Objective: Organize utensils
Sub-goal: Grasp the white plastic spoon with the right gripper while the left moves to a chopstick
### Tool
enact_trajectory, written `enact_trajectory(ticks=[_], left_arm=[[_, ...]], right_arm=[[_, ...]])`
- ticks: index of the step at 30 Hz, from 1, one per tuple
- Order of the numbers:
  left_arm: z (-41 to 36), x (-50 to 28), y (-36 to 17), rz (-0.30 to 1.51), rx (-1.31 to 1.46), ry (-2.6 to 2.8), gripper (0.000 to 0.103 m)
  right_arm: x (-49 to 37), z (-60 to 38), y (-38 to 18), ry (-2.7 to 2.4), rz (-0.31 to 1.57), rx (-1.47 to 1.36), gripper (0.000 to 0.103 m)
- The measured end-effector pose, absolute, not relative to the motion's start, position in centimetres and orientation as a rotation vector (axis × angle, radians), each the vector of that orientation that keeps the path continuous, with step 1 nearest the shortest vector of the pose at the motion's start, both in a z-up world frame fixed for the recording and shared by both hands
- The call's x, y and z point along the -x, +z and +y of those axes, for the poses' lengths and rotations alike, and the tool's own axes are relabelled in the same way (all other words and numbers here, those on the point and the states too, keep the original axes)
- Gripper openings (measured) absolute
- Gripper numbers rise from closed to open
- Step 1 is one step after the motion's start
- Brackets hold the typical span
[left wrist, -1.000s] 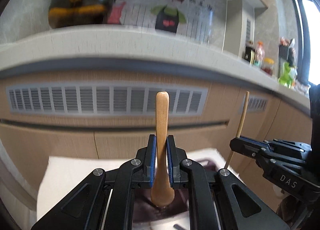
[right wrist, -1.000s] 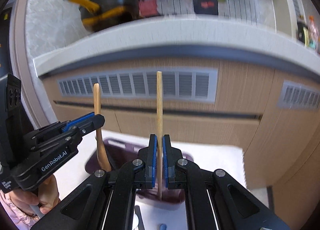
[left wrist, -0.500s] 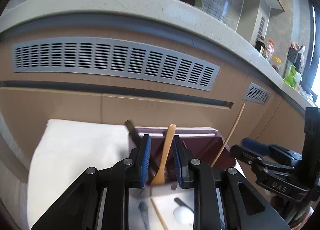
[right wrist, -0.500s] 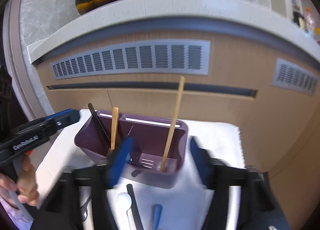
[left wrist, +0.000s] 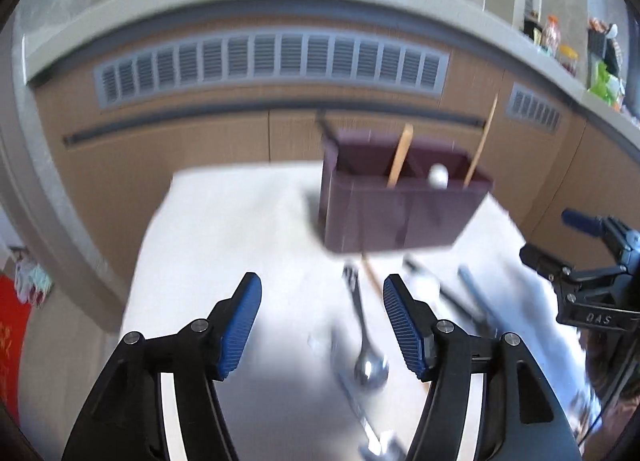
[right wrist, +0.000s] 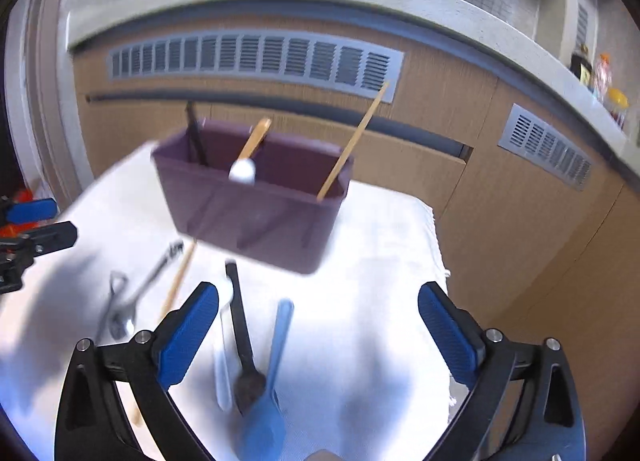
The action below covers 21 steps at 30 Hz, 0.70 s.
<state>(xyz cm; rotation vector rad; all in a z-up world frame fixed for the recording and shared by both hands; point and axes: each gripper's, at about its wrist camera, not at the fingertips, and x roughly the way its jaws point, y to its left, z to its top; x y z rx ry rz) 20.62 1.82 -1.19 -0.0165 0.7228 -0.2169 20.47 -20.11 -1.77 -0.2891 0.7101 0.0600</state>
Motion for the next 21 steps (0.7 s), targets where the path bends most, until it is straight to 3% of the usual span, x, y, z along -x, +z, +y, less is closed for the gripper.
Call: enact_trajectory(ticks=[6, 11, 13, 15, 21], left_arm=[[2.5, -19.1, -5.3, 0.872, 0.037, -0.238, 0.064], [3.5, -18.5, -5.8, 0.863, 0.003, -0.148, 0.064], [4.0, -18.4, -5.6, 0.848, 0.003, -0.127, 0.064], [4.5, -18.5, -5.6, 0.85, 0.022, -0.121, 0.064], [5.6, -18.4, -5.8, 0.86, 0.063, -0.121, 0.064]], right_arm=[[-19.7, -18.1, -3.9, 0.104, 0.736, 0.367, 0.102], [-21.3, -16.9, -5.2, 0.205, 0.788, 0.293, 0.101], [-22.8, -16.4, -5.6, 0.233, 0.821, 0.252, 0.086], [-24.3, -15.7, -6.4, 0.261, 0.873, 0.234, 0.059], [-27.1, -13.7, -9.0, 0.245, 0.962, 0.272, 0.051]])
